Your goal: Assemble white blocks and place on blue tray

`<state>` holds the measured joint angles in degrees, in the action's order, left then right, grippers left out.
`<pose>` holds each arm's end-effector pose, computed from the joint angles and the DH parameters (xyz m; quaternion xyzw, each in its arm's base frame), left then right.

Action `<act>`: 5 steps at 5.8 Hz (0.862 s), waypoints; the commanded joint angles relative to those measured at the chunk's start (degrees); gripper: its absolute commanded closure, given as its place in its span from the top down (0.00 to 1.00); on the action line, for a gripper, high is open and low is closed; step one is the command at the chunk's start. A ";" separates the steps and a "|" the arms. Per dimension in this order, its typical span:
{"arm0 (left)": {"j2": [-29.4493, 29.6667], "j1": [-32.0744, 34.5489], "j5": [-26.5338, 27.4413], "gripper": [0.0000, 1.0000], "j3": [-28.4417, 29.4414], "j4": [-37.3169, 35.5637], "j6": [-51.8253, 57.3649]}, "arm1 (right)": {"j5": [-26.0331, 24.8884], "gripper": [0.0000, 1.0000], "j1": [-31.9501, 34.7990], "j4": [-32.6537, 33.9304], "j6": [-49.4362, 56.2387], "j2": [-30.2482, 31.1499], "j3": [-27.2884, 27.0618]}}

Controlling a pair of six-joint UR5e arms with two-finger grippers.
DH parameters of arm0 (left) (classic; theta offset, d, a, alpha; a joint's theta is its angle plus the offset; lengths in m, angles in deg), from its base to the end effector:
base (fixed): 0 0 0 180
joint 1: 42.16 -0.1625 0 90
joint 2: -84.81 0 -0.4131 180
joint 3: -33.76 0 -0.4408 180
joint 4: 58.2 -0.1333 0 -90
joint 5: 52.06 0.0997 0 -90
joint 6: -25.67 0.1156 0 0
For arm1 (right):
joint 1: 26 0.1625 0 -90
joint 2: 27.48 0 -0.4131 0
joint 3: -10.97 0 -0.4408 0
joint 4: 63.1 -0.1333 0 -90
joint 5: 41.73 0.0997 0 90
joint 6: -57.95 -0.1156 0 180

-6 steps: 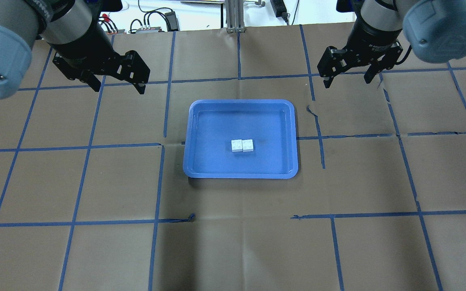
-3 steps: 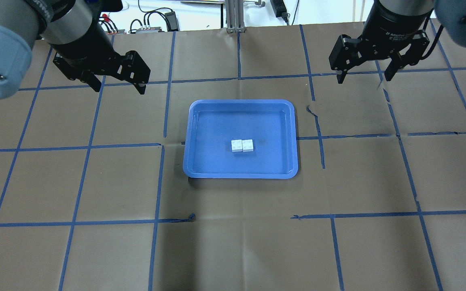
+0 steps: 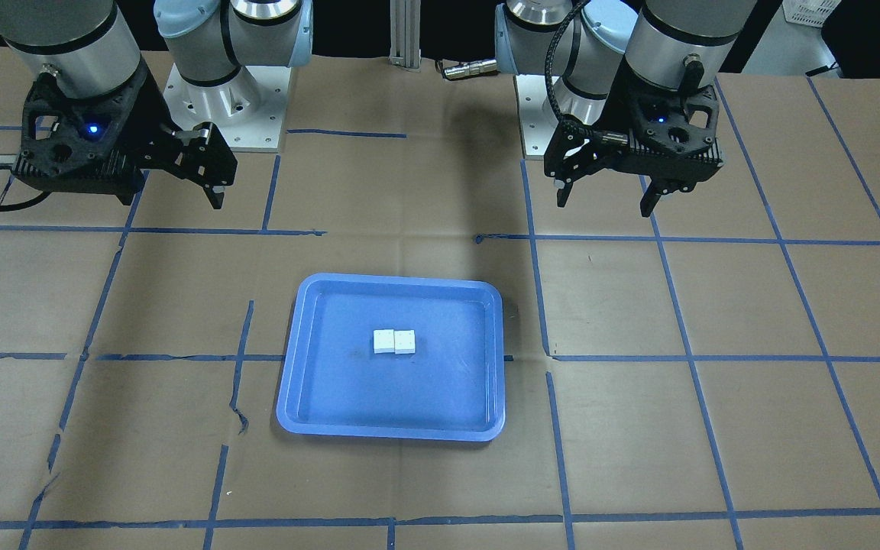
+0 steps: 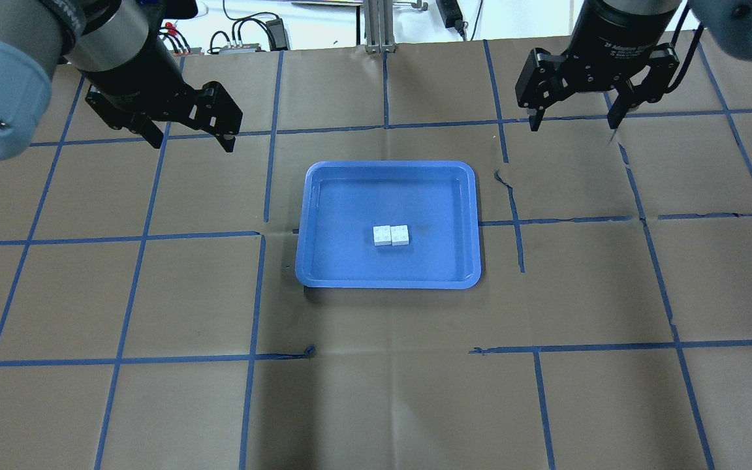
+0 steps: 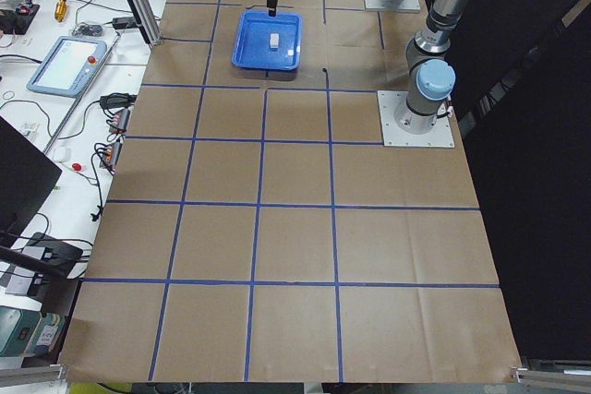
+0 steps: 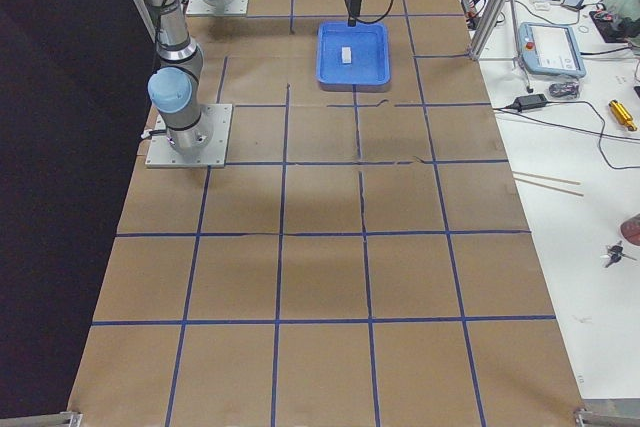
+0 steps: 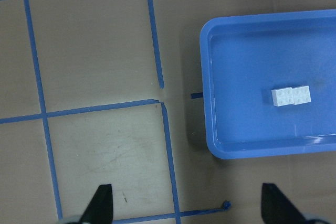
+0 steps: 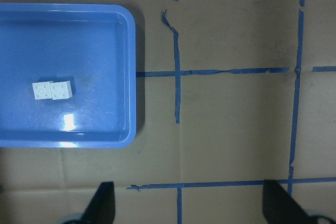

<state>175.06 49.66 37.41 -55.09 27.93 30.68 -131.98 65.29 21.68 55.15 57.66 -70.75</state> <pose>-0.1518 -0.5470 0.4756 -0.0597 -0.9973 0.0417 0.0035 0.1456 -0.5679 0.4817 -0.0131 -0.9998 -0.0156 0.0027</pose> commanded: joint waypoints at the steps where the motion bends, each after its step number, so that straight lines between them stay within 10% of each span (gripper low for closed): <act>1: -0.07 0.02 0.00 0.99 0.00 0.00 -0.01 | -0.01 1.00 0.03 0.03 -0.09 -0.77 0.42; 5: 0.02 0.11 0.00 0.99 0.00 0.00 0.08 | -0.63 1.00 -0.06 -0.06 -0.09 -0.86 0.16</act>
